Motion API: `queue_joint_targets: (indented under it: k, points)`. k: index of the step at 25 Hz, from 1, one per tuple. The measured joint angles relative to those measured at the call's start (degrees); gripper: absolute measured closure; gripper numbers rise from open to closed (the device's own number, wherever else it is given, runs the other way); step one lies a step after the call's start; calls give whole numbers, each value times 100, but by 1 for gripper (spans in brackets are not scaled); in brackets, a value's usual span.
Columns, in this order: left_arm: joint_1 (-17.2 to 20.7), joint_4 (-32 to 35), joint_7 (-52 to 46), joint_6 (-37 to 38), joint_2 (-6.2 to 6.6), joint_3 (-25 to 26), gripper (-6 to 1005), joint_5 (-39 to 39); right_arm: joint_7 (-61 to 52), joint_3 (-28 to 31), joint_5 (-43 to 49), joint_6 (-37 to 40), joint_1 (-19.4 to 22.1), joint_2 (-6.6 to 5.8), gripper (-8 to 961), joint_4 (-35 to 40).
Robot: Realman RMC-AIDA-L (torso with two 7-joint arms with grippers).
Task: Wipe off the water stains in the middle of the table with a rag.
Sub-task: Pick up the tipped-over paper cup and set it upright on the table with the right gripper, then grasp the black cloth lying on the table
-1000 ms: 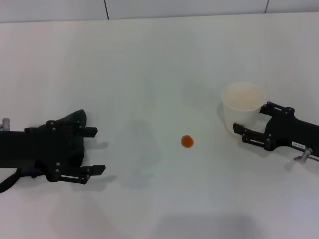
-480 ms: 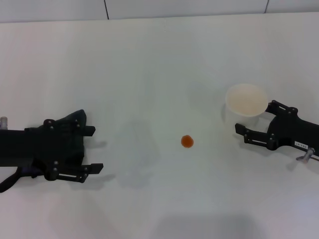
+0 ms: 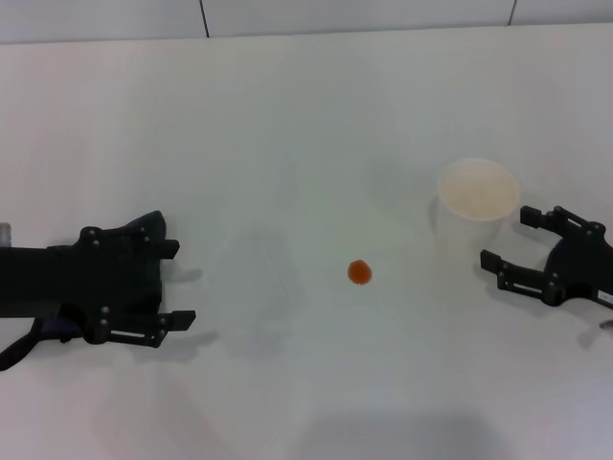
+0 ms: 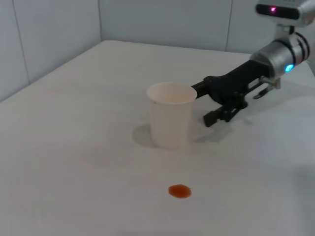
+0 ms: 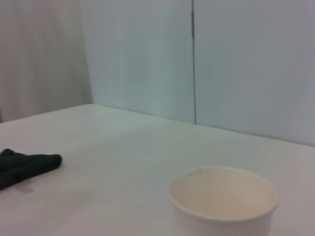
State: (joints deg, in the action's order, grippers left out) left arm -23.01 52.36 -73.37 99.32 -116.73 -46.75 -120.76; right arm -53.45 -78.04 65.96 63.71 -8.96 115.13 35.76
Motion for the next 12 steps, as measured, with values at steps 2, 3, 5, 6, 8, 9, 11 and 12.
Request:
queue_joint_targets:
  k: [2, 3, 5, 6, 8, 9, 11, 12]
  points:
    - [-4, 1, 11, -6, 1, 0, 137, 0, 0, -1, 34, 171, 84, -7, 78, 25]
    - [-6, 2, 16, -8, 1, -1, 137, 0, 4, -2, 41, 288, 130, -15, 78, 34]
    - [-10, 3, 21, -12, 1, -1, 137, 0, 36, 2, 49, 680, 248, -39, 78, 45]
    - [-10, 3, 22, -13, 1, -1, 137, 0, 36, 2, 49, 680, 248, -39, 78, 45]
    - [-10, 3, 23, -14, 1, -1, 138, 0, 42, 64, 50, 999, 324, -53, 78, 61]
    - [-10, 2, 23, -15, 1, -1, 138, 0, 44, 122, 50, 1152, 359, -59, 78, 71]
    - [-11, 3, 25, -17, 1, -4, 138, 1, 52, 298, 50, 1507, 456, -63, 78, 109]
    - [-11, 3, 25, -17, 1, -6, 138, 0, 59, 407, 49, 1705, 514, -63, 78, 146]
